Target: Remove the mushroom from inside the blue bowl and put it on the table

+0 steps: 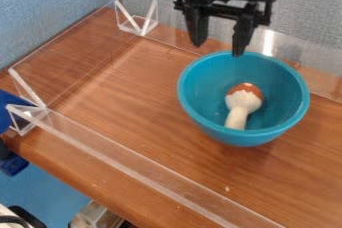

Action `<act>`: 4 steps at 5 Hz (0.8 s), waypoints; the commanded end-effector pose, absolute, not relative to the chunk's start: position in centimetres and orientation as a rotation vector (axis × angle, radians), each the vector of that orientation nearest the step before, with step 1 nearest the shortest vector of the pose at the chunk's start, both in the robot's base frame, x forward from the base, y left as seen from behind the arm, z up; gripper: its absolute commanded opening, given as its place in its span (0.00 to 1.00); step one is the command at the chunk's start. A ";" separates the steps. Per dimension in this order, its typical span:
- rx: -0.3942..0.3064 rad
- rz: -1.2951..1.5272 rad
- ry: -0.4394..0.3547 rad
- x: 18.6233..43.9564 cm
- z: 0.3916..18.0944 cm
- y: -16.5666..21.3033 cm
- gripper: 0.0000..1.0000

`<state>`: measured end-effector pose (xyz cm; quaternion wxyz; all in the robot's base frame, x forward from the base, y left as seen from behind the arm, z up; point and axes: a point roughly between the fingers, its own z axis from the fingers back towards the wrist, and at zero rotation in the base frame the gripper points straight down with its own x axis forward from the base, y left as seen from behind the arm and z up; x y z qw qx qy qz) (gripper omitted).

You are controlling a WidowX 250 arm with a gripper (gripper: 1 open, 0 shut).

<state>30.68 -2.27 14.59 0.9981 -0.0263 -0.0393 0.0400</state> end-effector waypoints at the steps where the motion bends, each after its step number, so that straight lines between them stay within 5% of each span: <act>1: -0.053 0.072 -0.099 30.9 14.7 -2.6 1.00; 4: -0.050 0.032 -0.042 30.9 9.0 -4.8 1.00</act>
